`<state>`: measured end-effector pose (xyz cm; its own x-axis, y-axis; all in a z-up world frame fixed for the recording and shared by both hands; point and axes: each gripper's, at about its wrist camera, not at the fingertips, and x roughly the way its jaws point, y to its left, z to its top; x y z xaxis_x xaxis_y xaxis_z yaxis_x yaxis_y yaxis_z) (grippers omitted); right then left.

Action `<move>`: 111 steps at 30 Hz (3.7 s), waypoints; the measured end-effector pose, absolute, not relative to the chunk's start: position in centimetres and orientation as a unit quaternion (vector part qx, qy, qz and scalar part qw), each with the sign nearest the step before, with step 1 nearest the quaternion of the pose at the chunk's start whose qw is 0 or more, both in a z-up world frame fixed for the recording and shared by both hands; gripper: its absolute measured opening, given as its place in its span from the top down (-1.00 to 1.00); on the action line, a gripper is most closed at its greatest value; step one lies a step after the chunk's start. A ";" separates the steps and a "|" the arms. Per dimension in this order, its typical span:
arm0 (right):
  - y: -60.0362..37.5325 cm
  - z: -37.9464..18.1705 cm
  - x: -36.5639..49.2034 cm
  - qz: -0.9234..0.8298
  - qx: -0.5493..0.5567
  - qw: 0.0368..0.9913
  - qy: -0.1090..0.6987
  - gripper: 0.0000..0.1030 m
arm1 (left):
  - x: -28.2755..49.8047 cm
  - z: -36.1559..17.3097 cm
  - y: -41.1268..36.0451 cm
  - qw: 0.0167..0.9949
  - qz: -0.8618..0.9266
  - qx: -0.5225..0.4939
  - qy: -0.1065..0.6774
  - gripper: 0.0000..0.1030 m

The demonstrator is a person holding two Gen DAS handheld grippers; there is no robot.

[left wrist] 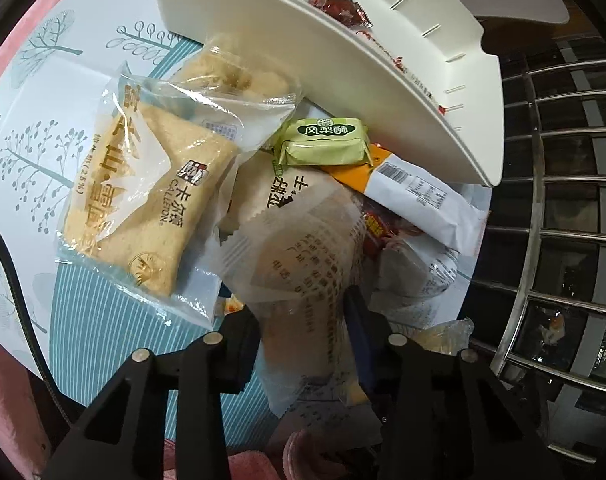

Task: Organize snacks
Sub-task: 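Carry the yellow bag with the right tool while the left tool carries the white pastry bag into the tray, then open both tools to drop the two bags into the white tray, then grasp the white printed bag with the right tool while the left tool grasps the yellow bread bag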

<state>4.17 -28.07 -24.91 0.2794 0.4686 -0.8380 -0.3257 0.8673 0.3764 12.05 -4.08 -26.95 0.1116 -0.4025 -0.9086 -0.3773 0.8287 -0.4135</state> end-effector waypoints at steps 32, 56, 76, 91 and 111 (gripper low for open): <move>-26.5 -14.1 8.7 0.174 0.054 0.856 0.484 -0.11 | 16.6 -10.7 1.2 0.720 -0.083 -0.187 0.663 0.38; -24.9 -18.2 23.1 0.073 0.219 0.788 0.570 -0.12 | 31.8 -13.0 3.7 0.727 -0.128 -0.175 0.651 0.38; -25.1 -19.8 24.4 0.036 0.263 0.760 0.593 -0.24 | 31.1 -13.8 2.1 0.746 -0.134 -0.089 0.646 -0.32; -26.5 -16.9 18.5 0.071 0.299 0.750 0.586 -0.25 | 22.2 -10.6 2.5 0.759 -0.103 -0.096 0.635 -0.37; -29.7 -18.7 9.5 0.071 0.287 0.727 0.620 -0.46 | 11.3 -15.7 3.4 0.744 -0.045 -0.156 0.648 -0.48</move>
